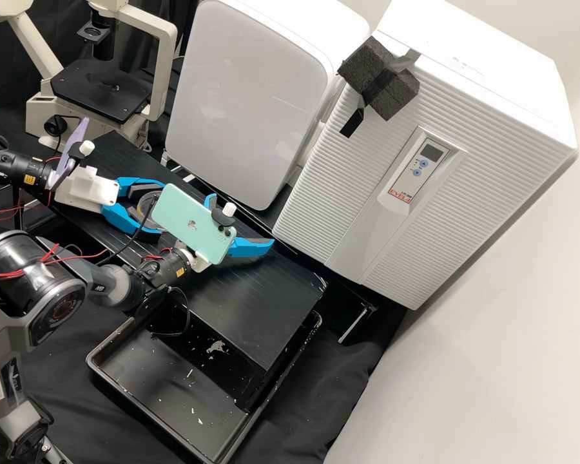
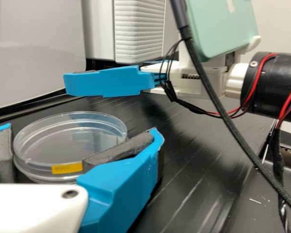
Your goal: Place the petri dish on the microscope
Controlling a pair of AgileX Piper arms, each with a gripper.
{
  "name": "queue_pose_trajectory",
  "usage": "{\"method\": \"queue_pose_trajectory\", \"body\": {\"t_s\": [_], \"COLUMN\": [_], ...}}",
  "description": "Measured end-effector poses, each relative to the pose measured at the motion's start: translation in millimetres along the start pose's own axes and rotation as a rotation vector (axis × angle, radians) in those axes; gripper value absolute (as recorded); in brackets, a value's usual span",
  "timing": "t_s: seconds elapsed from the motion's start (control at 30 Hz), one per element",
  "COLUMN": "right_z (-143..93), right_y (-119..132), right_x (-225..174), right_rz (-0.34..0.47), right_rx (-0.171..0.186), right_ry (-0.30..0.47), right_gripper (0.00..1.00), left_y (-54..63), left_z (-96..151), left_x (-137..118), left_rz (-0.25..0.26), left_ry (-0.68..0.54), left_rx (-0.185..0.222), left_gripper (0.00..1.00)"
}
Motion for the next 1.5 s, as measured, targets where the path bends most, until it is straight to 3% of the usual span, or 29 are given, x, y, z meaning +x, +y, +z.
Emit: {"method": "queue_pose_trajectory", "body": {"t_s": [0.9, 1.2, 1.33, 1.5], "right_z": [0.0, 0.0, 0.0, 0.0], "right_y": [0.0, 0.0, 0.0, 0.0], "right_x": [0.0, 0.0, 0.0, 0.0], "right_rz": [0.0, 0.0, 0.0, 0.0], "right_rx": [0.0, 0.0, 0.0, 0.0], "right_ry": [0.0, 0.0, 0.0, 0.0], "right_gripper": [1.0, 1.0, 1.0, 1.0], "left_y": [-0.5, 10.6, 21.9, 39.8], "left_z": [-11.4, -23.2, -31.3, -39.6], "left_x": [-9.1, -37.8, -59.1, -84.4], "left_rz": [0.02, 0.02, 0.057, 0.124], "left_ry": [0.004, 0.082, 0.126, 0.175], "left_rx": [-0.019, -0.067, -0.095, -0.1], "left_gripper": [0.0, 0.0, 0.0, 0.0]}}
